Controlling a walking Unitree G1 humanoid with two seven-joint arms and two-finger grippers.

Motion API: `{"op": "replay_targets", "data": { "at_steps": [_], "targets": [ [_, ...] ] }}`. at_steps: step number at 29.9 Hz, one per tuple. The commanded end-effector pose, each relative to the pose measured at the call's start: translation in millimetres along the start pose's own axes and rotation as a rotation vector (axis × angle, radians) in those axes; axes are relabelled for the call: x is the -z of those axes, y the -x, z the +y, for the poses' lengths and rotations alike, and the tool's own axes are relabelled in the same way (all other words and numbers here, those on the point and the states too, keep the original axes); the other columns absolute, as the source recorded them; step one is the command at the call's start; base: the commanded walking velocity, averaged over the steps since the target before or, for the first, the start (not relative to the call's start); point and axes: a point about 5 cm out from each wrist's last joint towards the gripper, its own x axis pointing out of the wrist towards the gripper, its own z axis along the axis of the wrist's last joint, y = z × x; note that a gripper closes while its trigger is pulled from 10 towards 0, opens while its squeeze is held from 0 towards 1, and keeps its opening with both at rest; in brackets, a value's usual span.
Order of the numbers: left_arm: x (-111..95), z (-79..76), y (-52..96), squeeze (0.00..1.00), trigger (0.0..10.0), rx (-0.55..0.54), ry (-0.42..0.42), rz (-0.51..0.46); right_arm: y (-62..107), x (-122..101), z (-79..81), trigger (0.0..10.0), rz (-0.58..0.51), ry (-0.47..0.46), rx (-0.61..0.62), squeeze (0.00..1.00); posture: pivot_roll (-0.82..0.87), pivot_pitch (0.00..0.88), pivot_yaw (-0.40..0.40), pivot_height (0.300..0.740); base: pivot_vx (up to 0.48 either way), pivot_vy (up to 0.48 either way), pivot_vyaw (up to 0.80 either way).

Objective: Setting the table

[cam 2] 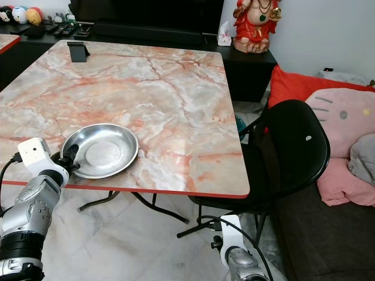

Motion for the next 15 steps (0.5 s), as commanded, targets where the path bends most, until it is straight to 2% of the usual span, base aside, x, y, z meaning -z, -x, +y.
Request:
{"op": "replay_targets", "data": {
  "at_steps": [1, 3, 5, 7, 9, 10, 11, 12, 14, 15],
  "targets": [
    [0, -2.5, -0.6, 0.93, 10.0, 0.006, -0.020, -0.003, 0.4, 1, -3.9, 10.0, 0.007, 0.007, 0.010, 0.00, 0.00, 0.000, -0.087, 0.740, 0.000, 0.000, 0.00],
    [-2, -2.2, -0.2, 0.94, 10.0, 0.004, -0.030, -0.013, 0.3, 0, -3.8, 10.0, 0.007, 0.008, 0.009, 0.00, 0.00, 0.000, -0.087, 0.740, 0.000, 0.000, 0.00],
    [-5, -3.3, 0.2, 0.85, 10.0, 0.009, -0.045, -0.021, 0.3, 0, -3.7, 10.0, 0.008, 0.011, 0.008, 0.00, 0.00, 0.000, -0.087, 0.740, 0.000, 0.000, 0.00],
    [-8, -6.5, 0.8, 0.23, 10.0, 0.027, -0.074, -0.034, 0.3, 1, -3.5, 10.0, 0.009, 0.012, 0.007, 0.00, 0.01, 0.000, -0.085, 0.740, 0.000, 0.000, 0.00],
    [-10, -7.9, 1.0, 0.23, 10.0, 0.033, -0.091, -0.041, 0.3, 0, -3.5, 10.0, 0.009, 0.013, 0.006, 0.00, 0.01, 0.000, -0.085, 0.740, 0.000, 0.000, 0.00],
    [-11, -8.5, 1.1, 0.05, 10.0, 0.036, -0.104, -0.045, 0.3, 0, -3.4, 10.0, 0.009, 0.012, 0.006, 0.00, 0.01, 0.000, -0.085, 0.740, 0.000, 0.000, 0.00],
    [-12, -9.5, 1.2, 0.00, 10.0, 0.041, -0.126, -0.050, 0.3, 0, -3.4, 10.0, 0.009, 0.012, 0.006, 0.00, 0.01, 0.000, -0.085, 0.740, 0.000, 0.000, 0.00],
    [-18, -13.0, 1.9, 0.00, 10.0, 0.056, -0.190, -0.075, 0.3, 0, -3.3, 10.0, 0.008, 0.010, 0.005, 0.00, 0.00, 0.000, -0.084, 0.740, 0.000, 0.000, 0.00],
    [-24, -15.6, 3.2, 0.00, 10.0, 0.062, -0.243, -0.116, 0.3, 1, -3.2, 10.0, 0.008, 0.010, 0.005, 0.00, 0.01, 0.000, -0.084, 0.740, 0.000, 0.000, 0.00],
    [-24, -15.6, 3.2, 0.00, 10.0, 0.062, -0.243, -0.116, 0.3, 1, -3.2, 10.0, 0.008, 0.010, 0.005, 0.00, 0.01, 0.000, -0.084, 0.740, 0.000, 0.000, 0.00]
  ]
}}
